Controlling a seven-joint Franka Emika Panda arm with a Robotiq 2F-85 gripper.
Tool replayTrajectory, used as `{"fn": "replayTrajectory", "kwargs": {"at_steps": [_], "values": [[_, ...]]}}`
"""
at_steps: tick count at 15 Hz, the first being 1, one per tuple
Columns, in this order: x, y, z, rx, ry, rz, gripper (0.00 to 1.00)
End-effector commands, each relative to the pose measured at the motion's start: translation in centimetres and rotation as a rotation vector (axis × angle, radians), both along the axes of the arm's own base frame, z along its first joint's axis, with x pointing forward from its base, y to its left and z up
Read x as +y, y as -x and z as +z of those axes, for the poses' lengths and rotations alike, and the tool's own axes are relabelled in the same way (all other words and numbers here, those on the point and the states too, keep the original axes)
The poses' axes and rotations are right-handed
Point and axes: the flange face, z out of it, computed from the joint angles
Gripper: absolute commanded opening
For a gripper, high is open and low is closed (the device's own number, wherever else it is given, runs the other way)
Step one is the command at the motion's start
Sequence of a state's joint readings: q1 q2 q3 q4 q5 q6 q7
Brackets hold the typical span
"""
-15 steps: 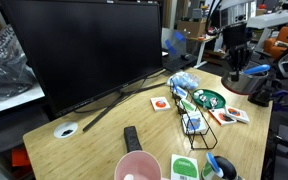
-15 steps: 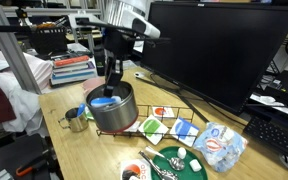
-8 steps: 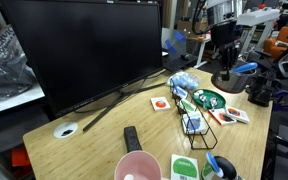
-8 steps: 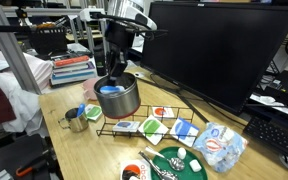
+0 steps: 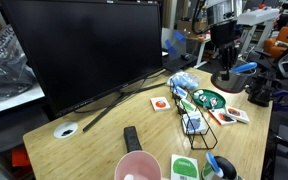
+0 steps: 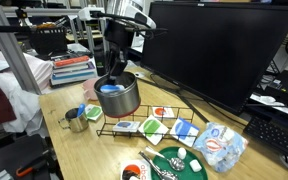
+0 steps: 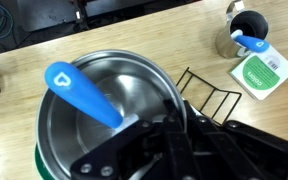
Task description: Move the right silver bowl forward and to the left
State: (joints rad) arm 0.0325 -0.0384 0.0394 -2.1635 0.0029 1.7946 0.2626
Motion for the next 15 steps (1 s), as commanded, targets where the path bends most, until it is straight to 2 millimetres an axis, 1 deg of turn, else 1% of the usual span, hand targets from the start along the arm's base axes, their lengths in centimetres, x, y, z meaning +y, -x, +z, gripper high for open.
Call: {"fn": "replayTrajectory", "kwargs": {"at_steps": [1,3,6,9,11,15], "values": [[1.9,-1.4,1.8,-0.019,0.083,0.125,0.02],[4.2,-2.7,3.0,-0.034,0.136,0.240,0.02],[8.5,-4.5,3.5,-0.066,0.162,0.413,0.02],[12.3,-6.7,2.5,-0.073,0.147,0.591,0.02],[14.1,-8.0,1.7,-0.061,0.132,0.705,0.02],[16.4,-9.8,-0.1,-0.033,0.070,0.915,0.02]]}}
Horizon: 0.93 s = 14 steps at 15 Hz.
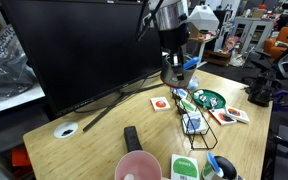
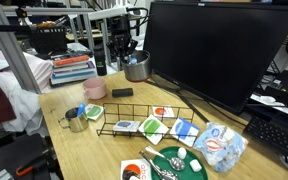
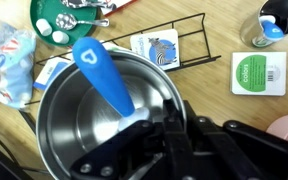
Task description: Move the right silver bowl forward and to the left
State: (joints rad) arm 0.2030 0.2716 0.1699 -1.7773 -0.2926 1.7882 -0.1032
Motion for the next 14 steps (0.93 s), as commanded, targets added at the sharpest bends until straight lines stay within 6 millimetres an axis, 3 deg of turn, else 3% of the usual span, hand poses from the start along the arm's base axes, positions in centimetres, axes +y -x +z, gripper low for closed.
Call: {"fn": "replayTrajectory", "kwargs": {"at_steps": [1,4,5,10,11,14], "values": [[1.2,-1.7,-0.6,0.043,-0.024,0.168,0.02],[1.6,-1.9,-2.1,0.120,-0.052,0.292,0.02],[1.5,-1.5,-2.5,0.089,-0.042,0.221,0.10],[1.7,-1.8,-2.9,0.111,-0.053,0.277,0.10],[1.7,-1.8,-2.9,0.111,-0.053,0.277,0.02],[2.7,-1.5,-4.3,0.139,-0.044,0.318,0.02]]}}
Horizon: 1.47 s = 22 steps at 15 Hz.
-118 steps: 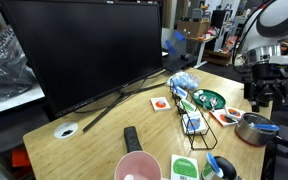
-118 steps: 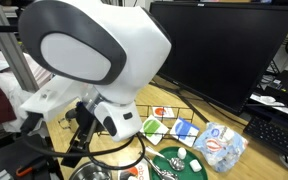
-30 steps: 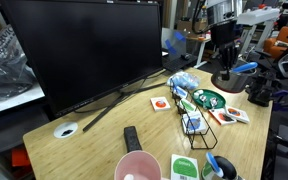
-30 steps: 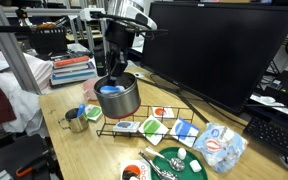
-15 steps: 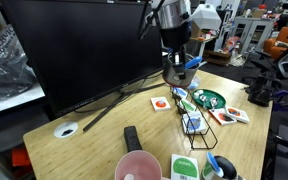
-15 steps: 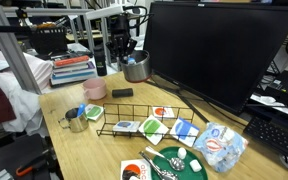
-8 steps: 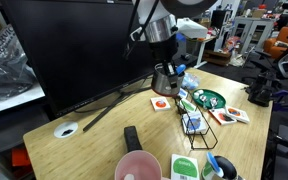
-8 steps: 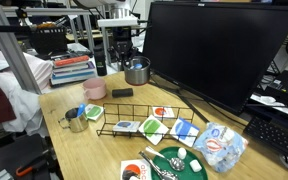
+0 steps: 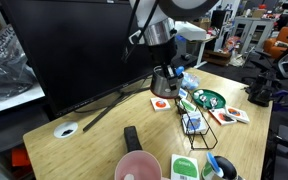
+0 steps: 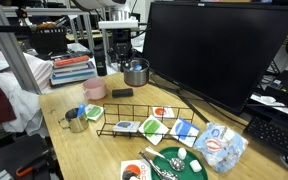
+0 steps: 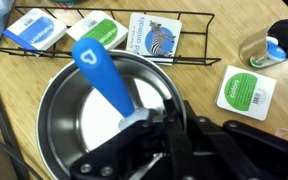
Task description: Move the right silver bowl forward and to the left
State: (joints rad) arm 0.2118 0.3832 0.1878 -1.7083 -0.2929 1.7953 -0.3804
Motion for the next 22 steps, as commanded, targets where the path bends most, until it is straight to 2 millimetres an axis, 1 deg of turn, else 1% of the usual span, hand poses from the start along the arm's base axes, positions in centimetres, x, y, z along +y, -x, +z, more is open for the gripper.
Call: {"fn": "replayTrajectory", "kwargs": {"at_steps": [1,5,8,10,18,22], "values": [[1.2,0.1,-1.2,0.024,0.009,0.043,0.02],[3.1,0.4,-4.3,0.060,0.034,0.074,0.02],[3.5,0.2,-6.8,0.083,0.053,0.067,0.02],[3.6,-0.3,-8.1,0.094,0.053,0.062,0.02],[5.0,-2.1,-11.9,0.115,0.039,0.068,0.02],[4.9,-2.7,-13.8,0.123,0.070,0.054,0.02]]}}
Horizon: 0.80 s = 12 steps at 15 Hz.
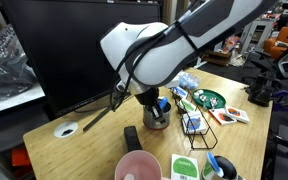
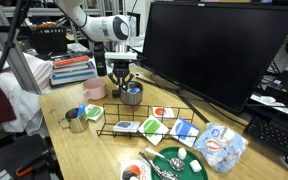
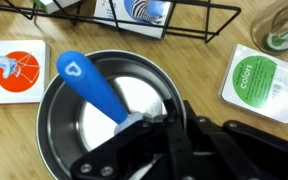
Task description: Move the right silver bowl forward and to the left
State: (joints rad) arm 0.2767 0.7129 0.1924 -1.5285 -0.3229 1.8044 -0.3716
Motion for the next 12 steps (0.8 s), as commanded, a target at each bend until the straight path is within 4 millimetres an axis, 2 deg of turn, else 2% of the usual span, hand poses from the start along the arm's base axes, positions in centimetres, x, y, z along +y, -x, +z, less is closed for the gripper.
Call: {"fn": "replayTrajectory", "kwargs": {"at_steps": [1,4,9,10,11,12], "values": [[-0.1,-0.9,-0.7,-0.006,0.047,-0.004,0.02],[-0.5,-1.3,-1.6,0.000,0.062,-0.011,0.02],[-1.6,-2.0,-1.6,-0.003,0.077,-0.028,0.02],[-1.8,-2.0,-1.6,0.000,0.081,-0.027,0.08],[-1.9,-2.1,-1.8,0.003,0.084,-0.026,0.02],[-1.9,-2.1,-1.9,0.007,0.087,-0.025,0.02]]}}
